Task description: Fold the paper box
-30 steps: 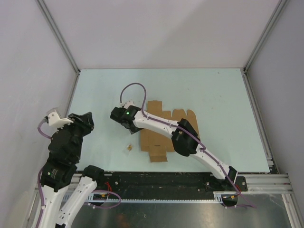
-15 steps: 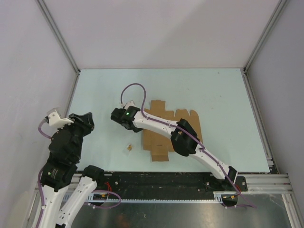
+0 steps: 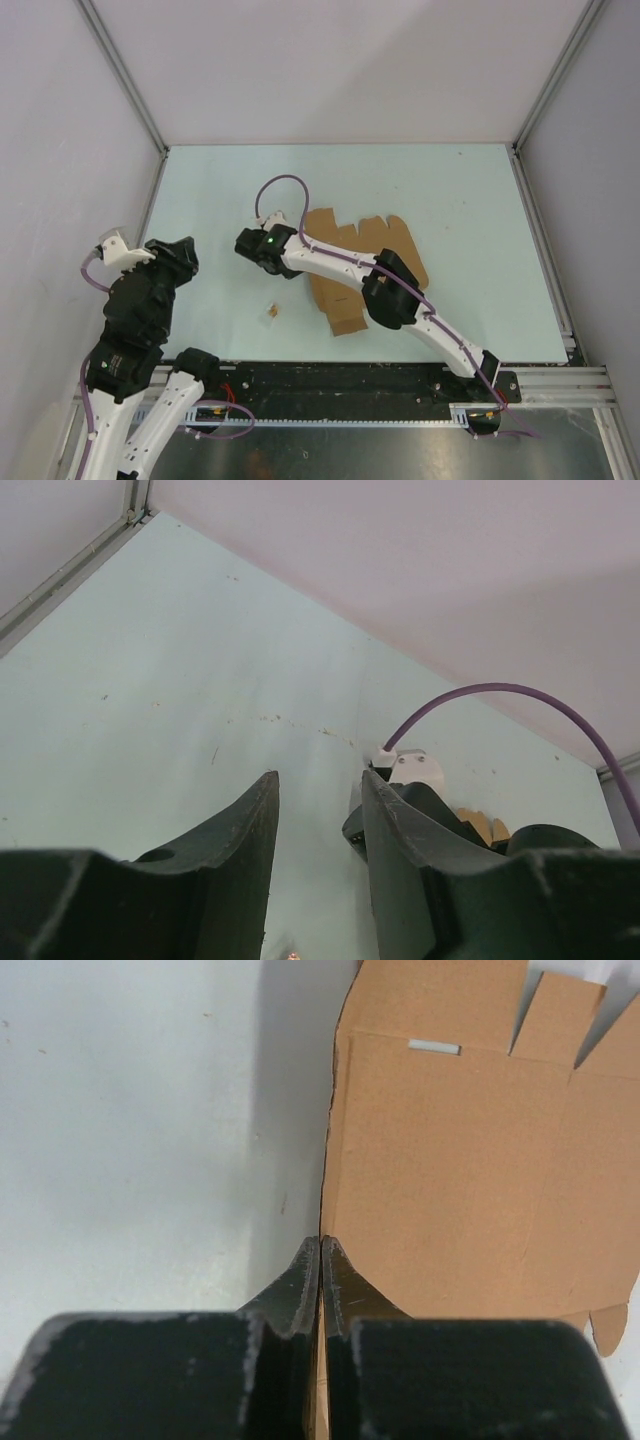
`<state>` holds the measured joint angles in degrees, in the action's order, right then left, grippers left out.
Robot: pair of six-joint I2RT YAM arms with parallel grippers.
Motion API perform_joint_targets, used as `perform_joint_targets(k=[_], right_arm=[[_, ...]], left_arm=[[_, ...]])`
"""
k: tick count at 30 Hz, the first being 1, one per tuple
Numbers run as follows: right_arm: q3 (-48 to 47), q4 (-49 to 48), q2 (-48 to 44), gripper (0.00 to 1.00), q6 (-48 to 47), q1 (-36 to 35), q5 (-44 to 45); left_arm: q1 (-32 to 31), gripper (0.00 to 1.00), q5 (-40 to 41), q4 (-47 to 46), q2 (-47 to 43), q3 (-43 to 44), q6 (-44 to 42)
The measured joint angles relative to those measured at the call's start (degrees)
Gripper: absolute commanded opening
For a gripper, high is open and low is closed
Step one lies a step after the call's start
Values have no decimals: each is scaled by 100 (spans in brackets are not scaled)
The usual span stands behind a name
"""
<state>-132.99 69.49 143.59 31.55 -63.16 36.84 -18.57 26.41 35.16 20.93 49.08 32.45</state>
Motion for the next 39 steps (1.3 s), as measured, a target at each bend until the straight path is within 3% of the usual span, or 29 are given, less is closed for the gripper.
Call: perform_joint_targets(k=[7,17,27,39], right_arm=[[1226,-684,-992,0,22,120,-363],[4369,-3154,-3447,0,46,1272,-2297],[5764,-4850,-3705,0,164,1888,-3880],[6784,-6170,-3773,1,446,2465,-4918]], left_arm=[[0,44,-2,0,7,0,-2],[0,44,-22,2,179,0,4],[0,44,-153,-4,315,-2,7],[0,45,-323,-33,433,-72,11]])
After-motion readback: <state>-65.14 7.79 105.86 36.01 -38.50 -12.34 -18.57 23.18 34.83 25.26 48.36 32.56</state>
